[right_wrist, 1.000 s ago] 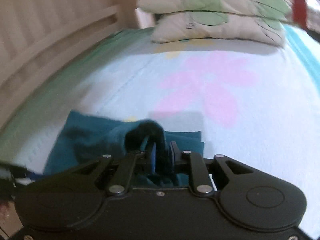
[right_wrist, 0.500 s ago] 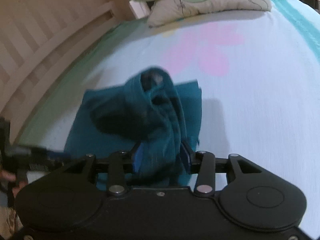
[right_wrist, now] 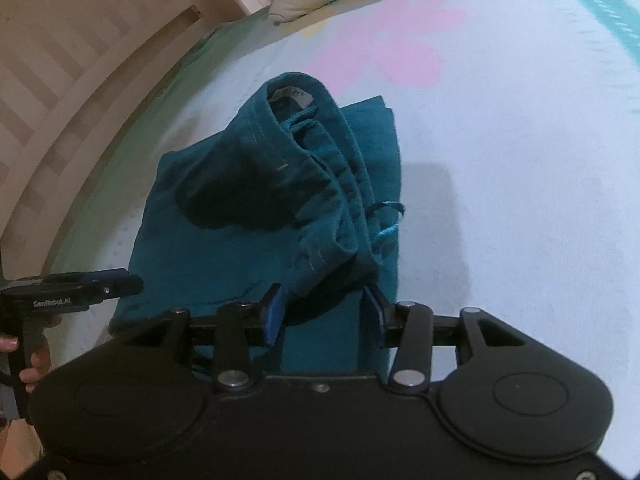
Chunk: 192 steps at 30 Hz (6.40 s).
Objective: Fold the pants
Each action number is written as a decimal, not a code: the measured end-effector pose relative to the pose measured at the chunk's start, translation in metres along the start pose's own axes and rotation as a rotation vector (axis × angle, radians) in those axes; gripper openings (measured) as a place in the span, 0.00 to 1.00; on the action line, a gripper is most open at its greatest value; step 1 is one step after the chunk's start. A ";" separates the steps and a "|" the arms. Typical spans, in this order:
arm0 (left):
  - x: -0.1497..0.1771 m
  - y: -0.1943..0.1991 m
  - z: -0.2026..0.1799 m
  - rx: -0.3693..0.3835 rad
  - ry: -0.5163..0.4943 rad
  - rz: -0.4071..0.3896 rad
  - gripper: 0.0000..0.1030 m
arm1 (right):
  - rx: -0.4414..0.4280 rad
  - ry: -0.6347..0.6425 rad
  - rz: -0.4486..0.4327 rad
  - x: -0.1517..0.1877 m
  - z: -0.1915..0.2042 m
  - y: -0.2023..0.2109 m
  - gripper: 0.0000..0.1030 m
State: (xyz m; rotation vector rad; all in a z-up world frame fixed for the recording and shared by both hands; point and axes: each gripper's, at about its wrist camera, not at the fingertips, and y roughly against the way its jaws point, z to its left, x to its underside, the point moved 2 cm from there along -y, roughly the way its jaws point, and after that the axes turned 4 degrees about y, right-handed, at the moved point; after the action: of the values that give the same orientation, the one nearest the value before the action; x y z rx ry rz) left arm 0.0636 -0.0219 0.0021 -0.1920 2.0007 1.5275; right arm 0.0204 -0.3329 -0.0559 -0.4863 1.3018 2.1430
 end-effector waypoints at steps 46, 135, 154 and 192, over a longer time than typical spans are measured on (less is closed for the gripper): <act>0.010 -0.024 0.002 -0.002 -0.105 0.113 0.52 | 0.048 -0.218 0.097 0.011 -0.003 0.013 0.39; -0.018 -0.068 -0.048 0.121 -0.267 0.054 0.61 | -0.115 0.140 0.063 -0.068 -0.010 -0.020 0.60; -0.017 -0.068 -0.043 0.132 -0.215 0.049 0.61 | -0.086 0.201 0.038 -0.037 0.028 -0.015 0.58; -0.026 -0.022 0.002 0.024 -0.124 -0.079 0.62 | 0.127 0.120 -0.068 -0.042 -0.010 -0.025 0.69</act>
State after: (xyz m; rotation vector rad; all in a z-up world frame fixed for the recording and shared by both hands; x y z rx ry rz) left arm 0.0954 -0.0337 -0.0018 -0.1606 1.8915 1.4301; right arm 0.0685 -0.3453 -0.0531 -0.6049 1.4559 1.9872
